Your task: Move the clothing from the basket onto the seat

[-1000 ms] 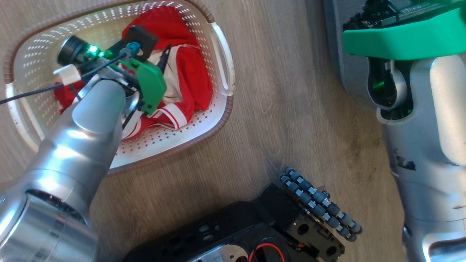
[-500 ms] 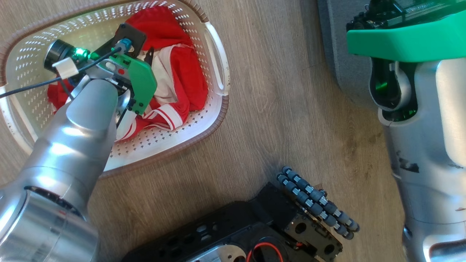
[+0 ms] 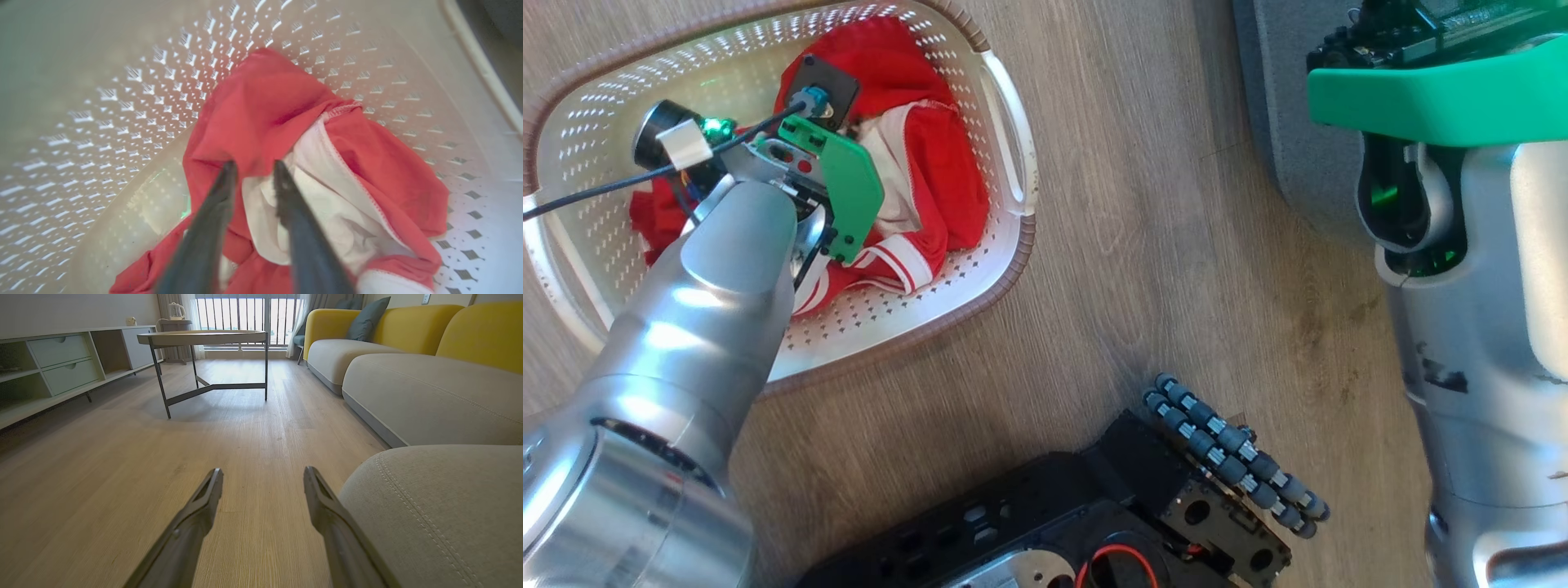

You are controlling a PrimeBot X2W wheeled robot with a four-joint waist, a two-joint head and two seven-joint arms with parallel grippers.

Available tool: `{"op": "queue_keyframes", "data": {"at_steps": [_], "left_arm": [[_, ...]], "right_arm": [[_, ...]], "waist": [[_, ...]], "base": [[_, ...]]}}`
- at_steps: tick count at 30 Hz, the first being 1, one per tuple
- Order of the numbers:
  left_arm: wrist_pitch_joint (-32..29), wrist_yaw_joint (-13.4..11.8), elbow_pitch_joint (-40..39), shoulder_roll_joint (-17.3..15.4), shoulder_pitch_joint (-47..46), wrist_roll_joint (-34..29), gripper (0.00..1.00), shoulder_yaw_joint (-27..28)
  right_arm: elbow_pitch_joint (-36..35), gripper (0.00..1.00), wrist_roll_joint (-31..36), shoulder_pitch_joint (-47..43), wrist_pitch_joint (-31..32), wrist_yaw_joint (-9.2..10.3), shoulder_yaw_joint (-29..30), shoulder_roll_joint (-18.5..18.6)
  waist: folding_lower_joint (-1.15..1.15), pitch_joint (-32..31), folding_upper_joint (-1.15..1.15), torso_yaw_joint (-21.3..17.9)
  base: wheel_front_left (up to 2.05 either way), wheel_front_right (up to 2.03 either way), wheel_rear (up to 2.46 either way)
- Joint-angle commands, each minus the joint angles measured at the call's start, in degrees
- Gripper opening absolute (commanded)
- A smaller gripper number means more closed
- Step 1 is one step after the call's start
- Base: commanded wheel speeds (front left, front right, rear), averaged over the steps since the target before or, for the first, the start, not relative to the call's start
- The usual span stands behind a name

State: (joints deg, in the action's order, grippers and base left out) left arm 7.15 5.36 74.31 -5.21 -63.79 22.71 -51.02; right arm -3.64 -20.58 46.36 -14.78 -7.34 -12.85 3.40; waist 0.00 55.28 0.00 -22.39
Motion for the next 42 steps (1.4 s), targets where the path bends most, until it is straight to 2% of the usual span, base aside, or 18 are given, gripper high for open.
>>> {"op": "queue_keyframes", "data": {"at_steps": [1,11,20,34,42], "left_arm": [[0.68,0.26,-0.53,0.39,0.84,0.23,0.00,0.46],[4.63,0.95,-0.57,0.35,0.39,1.61,0.00,0.59],[7.67,1.55,-4.03,1.12,3.48,3.18,0.00,1.08],[7.84,1.93,-23.51,1.66,15.15,4.29,0.00,9.82],[7.85,2.06,-29.94,2.17,22.18,3.57,0.00,14.23]], "right_arm": [[-2.08,1.00,-0.13,-3.04,-0.22,-0.14,0.07,-0.52],[-1.03,1.00,-0.68,-1.55,-0.22,-0.14,-0.83,-0.52],[2.80,1.00,1.89,-2.12,-0.22,-0.14,-1.48,-0.52],[11.53,1.00,7.86,-6.52,-0.22,-0.14,-2.43,-0.51],[15.02,1.00,7.02,-11.08,-0.22,-0.14,-3.58,1.59]], "waist": [[0.00,0.12,0.00,0.08],[0.00,-0.58,0.00,0.31],[0.00,-7.84,0.00,4.58],[0.00,-22.16,0.00,13.84],[0.00,-31.08,0.00,17.68]], "base": [[0.00,0.00,0.00],[0.00,0.00,0.00],[0.00,0.00,0.00],[0.00,0.00,0.00],[0.00,0.00,0.00]]}}
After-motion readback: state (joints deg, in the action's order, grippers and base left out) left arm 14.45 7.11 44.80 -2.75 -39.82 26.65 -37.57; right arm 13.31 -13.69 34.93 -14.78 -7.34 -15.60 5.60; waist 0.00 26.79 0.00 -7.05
